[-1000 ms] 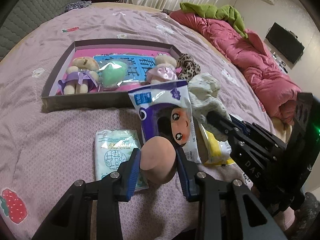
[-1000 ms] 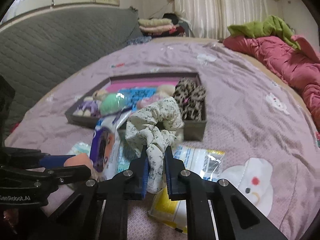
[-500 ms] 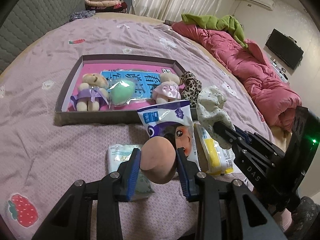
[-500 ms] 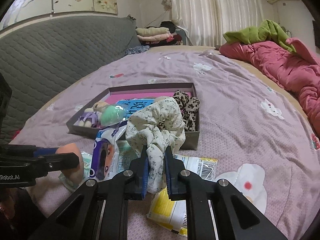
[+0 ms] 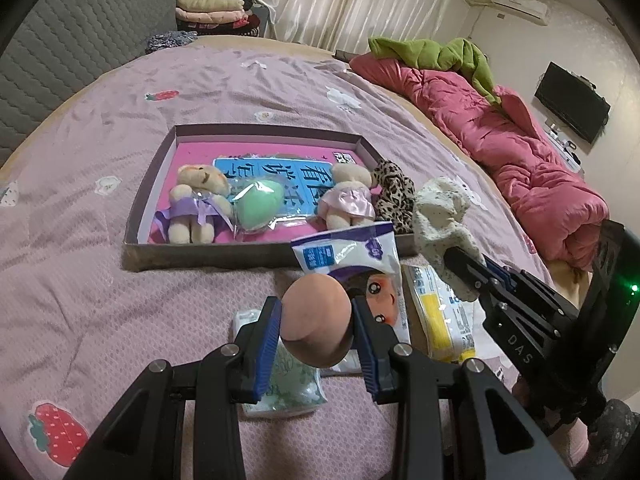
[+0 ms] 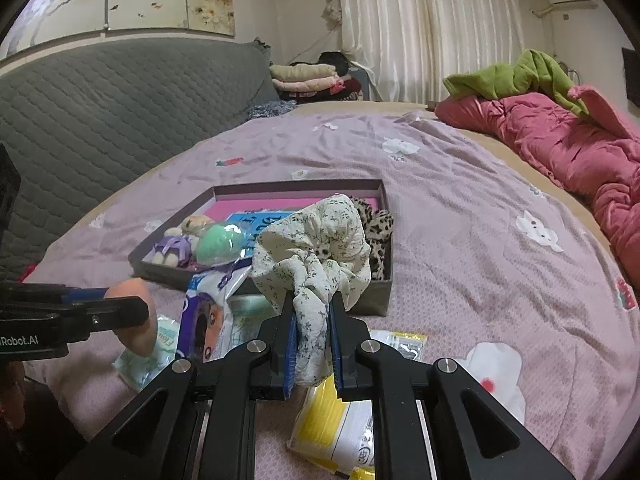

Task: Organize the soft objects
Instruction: 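Lift and carry the orange sponge and floral scrunchie over the box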

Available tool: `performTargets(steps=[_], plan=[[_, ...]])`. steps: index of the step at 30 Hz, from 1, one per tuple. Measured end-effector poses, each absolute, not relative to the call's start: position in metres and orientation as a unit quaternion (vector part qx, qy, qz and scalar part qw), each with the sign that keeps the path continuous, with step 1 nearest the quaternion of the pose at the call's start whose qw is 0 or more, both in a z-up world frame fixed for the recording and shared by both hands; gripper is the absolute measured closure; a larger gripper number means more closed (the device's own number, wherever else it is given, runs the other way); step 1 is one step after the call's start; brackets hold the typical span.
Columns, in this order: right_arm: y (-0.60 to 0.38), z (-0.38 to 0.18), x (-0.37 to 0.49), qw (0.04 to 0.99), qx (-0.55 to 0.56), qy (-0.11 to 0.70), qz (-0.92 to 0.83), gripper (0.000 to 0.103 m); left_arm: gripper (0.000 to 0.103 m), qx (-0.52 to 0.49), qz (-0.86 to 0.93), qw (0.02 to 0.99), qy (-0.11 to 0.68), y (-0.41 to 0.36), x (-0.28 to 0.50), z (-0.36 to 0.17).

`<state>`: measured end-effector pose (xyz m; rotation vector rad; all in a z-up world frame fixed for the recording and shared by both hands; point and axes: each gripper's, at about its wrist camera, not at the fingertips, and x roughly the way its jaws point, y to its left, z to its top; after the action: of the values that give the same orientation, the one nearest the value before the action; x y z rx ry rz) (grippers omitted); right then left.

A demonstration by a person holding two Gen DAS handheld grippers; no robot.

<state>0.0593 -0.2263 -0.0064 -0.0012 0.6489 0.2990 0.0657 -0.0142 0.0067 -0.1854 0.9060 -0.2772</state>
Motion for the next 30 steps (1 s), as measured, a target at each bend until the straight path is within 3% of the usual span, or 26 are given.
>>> performTargets(steps=[30], plan=[[-0.219,0.001,0.106,0.947,0.021,0.285,0.146,0.089,0.067,-0.078,-0.087,0.904,0.411,-0.004,0.109,0.012]])
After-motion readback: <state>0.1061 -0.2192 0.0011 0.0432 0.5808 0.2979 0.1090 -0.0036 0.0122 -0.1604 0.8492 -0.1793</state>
